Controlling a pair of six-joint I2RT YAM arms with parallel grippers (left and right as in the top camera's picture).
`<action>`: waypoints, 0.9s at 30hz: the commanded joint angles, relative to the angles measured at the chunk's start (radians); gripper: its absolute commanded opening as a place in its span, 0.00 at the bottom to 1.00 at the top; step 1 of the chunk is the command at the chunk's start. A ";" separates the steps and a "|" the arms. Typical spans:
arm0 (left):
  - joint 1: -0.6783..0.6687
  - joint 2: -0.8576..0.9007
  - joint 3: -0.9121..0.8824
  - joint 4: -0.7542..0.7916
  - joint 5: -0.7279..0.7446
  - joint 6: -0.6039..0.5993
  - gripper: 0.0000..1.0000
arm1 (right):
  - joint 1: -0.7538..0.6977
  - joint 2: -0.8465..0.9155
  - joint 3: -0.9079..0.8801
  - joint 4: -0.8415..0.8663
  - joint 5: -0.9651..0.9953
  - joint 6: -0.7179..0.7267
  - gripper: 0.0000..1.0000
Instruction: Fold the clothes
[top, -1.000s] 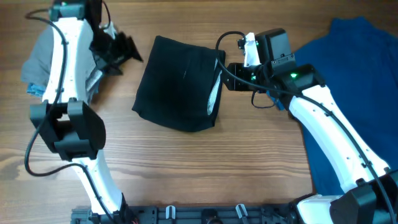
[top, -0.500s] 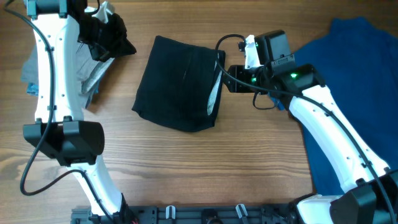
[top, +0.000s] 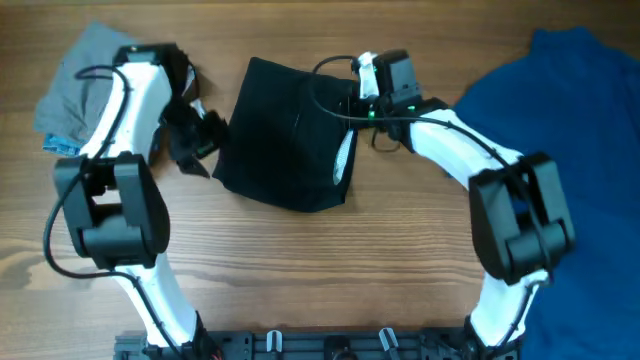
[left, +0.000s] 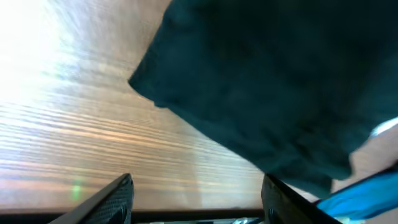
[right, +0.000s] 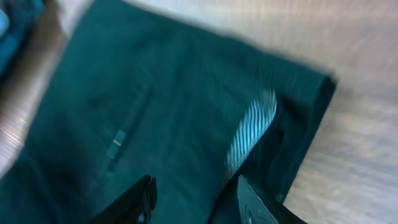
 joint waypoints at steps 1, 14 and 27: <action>-0.015 -0.008 -0.118 0.098 0.011 -0.090 0.75 | -0.003 0.023 -0.004 -0.012 -0.047 -0.039 0.48; 0.031 -0.008 -0.406 0.790 -0.225 -0.304 0.04 | -0.004 -0.131 0.009 -0.080 -0.104 -0.097 0.52; -0.085 -0.009 -0.180 0.460 0.159 -0.102 1.00 | -0.024 0.098 0.009 0.062 0.158 -0.037 0.48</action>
